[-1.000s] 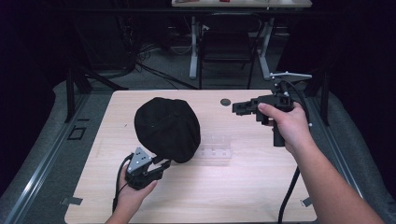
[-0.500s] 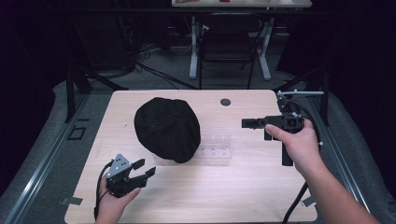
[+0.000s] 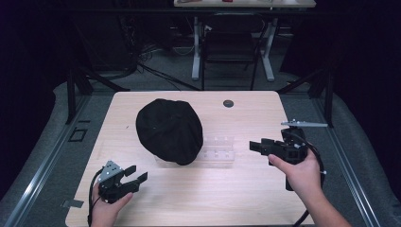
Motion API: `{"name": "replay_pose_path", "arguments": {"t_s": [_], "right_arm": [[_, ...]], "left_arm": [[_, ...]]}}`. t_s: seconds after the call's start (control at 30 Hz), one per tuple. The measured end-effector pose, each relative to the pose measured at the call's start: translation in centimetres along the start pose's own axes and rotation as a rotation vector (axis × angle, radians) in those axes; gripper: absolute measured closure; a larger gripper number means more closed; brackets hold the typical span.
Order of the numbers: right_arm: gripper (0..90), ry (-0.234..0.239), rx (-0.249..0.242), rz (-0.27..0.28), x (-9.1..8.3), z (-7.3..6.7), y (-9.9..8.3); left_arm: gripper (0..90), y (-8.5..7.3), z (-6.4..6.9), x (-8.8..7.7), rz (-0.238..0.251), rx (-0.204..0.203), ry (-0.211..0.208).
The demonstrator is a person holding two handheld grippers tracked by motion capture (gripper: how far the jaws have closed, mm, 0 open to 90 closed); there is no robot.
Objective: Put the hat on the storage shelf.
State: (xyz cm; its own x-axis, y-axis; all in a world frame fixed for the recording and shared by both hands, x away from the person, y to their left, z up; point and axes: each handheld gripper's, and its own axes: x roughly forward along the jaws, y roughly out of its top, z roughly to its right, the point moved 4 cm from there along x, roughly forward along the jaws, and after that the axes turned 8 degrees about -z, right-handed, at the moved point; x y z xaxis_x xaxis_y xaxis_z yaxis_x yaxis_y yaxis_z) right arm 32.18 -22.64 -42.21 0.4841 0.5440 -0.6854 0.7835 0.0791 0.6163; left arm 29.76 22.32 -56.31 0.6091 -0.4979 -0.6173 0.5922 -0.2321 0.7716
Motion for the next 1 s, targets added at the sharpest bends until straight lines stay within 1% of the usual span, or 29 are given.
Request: {"name": "replay_pose_path", "arguments": {"t_s": [0.03,0.07,0.1,0.13,0.23,0.27,0.37,0.43,0.47,0.53,0.57,0.6,0.63,0.7,0.73,0.77,0.8,0.83,0.93,0.97,1.0], "right_arm": [[42.0,-0.019,0.001,0.01,0.5,0.6,-0.8],[42.0,-0.019,0.001,0.01,0.5,0.6,-0.8],[41.7,-0.027,0.001,0.006,0.7,1.0,-1.3],[41.2,-0.05,-0.003,0.009,1.4,1.5,-2.3],[40.2,-0.086,-0.038,0.002,2.1,2.0,-3.5],[40.2,-0.086,-0.038,0.002,2.1,2.0,-3.5],[39.4,-0.13,-0.086,0.007,2.9,2.3,-5.0],[39.3,-0.18,-0.124,0.011,3.8,2.8,-6.6],[39.3,-0.18,-0.124,0.011,3.8,2.8,-6.6],[39.3,-0.186,-0.114,0.009,4.3,3.2,-7.6],[39.3,-0.192,-0.122,0.007,4.7,3.4,-8.3],[39.3,-0.192,-0.122,0.007,4.7,3.4,-8.3],[39.5,-0.213,-0.134,0.016,5.0,3.8,-9.1],[40.2,-0.235,-0.147,0.029,5.2,3.9,-9.6],[40.2,-0.235,-0.147,0.029,5.2,3.9,-9.6],[40.4,-0.244,-0.156,0.047,5.3,4.0,-10.1],[40.4,-0.244,-0.156,0.047,5.3,4.0,-10.1],[40.5,-0.242,-0.152,0.047,5.5,4.1,-10.6],[40.9,-0.232,-0.129,0.054,5.8,4.4,-11.1],[41.1,-0.23,-0.123,0.058,6.0,4.5,-11.4],[41.1,-0.23,-0.123,0.058,6.0,4.5,-11.4]], "left_arm": [[42.0,-0.1,-0.1,0.1,-0.006,-0.002,0.005],[42.0,-0.1,-0.1,0.1,-0.006,-0.002,0.005],[42.0,-0.2,-0.2,0.2,-0.006,-0.004,0.004],[42.0,-0.3,-0.2,0.2,-0.01,0.003,0.005],[41.8,-0.4,-0.2,0.3,-0.013,0.001,0.005],[41.7,-0.4,-0.2,0.3,-0.013,0.001,0.005],[41.7,-0.4,-0.2,0.4,-0.015,-0.001,0.001],[41.5,-0.5,-0.2,0.5,-0.018,0.003,0.004],[41.5,-0.5,-0.2,0.5,-0.018,0.003,0.004],[41.5,-0.5,-0.1,0.6,-0.018,0.003,0.003],[41.5,-0.6,-0.1,0.6,-0.017,0.003,0.003],[41.5,-0.6,-0.1,0.6,-0.017,0.003,0.003],[41.4,-0.6,-0.2,0.6,-0.021,0.008,0.006],[41.3,-0.7,-0.2,0.7,-0.017,0.007,0.01],[41.2,-0.7,-0.2,0.7,-0.017,0.007,0.01],[41.2,-0.7,-0.1,0.7,-0.018,0.007,0.01],[41.2,-0.7,-0.1,0.7,-0.018,0.007,0.01],[41.2,-0.7,-0.1,0.8,-0.018,0.008,0.009],[41.3,-0.7,0.0,0.9,-0.023,0.006,0.006],[41.4,-0.6,0.4,1.0,-0.02,0.006,-0.003],[41.4,-0.6,0.4,1.0,-0.02,0.006,-0.003]]}}
